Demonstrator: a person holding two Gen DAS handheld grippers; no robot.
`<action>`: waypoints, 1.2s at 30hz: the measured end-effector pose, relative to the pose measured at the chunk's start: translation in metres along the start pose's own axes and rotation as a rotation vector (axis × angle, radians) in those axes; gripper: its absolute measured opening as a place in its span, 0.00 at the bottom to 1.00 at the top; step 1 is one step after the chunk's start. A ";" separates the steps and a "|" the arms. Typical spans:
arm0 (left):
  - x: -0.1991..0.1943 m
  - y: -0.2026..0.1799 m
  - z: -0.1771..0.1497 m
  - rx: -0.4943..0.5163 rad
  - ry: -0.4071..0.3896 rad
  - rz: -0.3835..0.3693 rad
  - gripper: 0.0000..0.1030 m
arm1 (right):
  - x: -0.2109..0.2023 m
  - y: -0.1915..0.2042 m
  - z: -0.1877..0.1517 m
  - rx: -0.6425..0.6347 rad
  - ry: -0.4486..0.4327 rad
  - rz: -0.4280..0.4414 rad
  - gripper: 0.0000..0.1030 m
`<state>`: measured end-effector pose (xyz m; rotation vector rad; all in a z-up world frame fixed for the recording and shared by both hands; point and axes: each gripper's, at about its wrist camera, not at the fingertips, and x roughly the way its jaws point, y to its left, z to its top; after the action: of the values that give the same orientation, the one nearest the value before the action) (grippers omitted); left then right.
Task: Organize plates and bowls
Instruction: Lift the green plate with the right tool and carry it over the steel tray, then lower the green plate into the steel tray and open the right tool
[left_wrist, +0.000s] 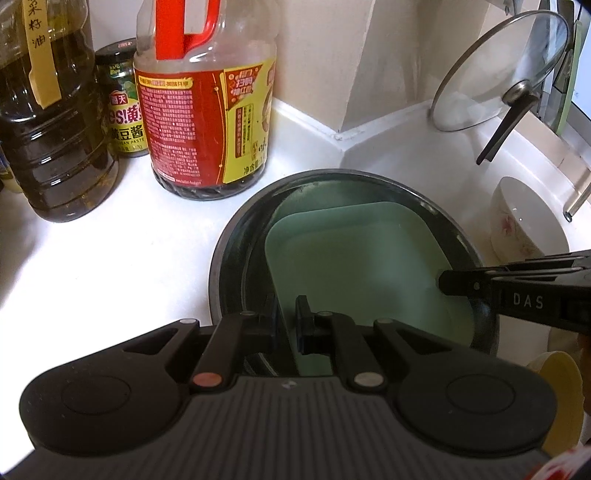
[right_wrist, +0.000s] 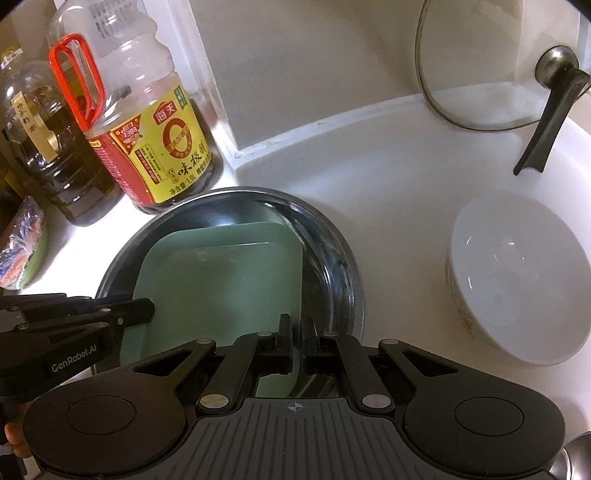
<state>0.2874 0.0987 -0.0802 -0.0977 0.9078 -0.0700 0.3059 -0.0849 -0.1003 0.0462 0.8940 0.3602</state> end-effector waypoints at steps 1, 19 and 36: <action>0.001 0.000 0.000 -0.001 0.003 -0.002 0.08 | 0.001 0.000 0.000 0.001 0.001 -0.001 0.04; -0.028 -0.009 -0.002 0.019 -0.044 0.015 0.23 | -0.036 -0.002 -0.003 0.024 -0.094 0.046 0.44; -0.115 -0.040 -0.052 0.080 -0.157 0.135 0.39 | -0.111 0.005 -0.058 0.025 -0.199 0.119 0.55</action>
<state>0.1755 0.0679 -0.0175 0.0317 0.7519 0.0265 0.1961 -0.1229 -0.0520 0.1565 0.7007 0.4475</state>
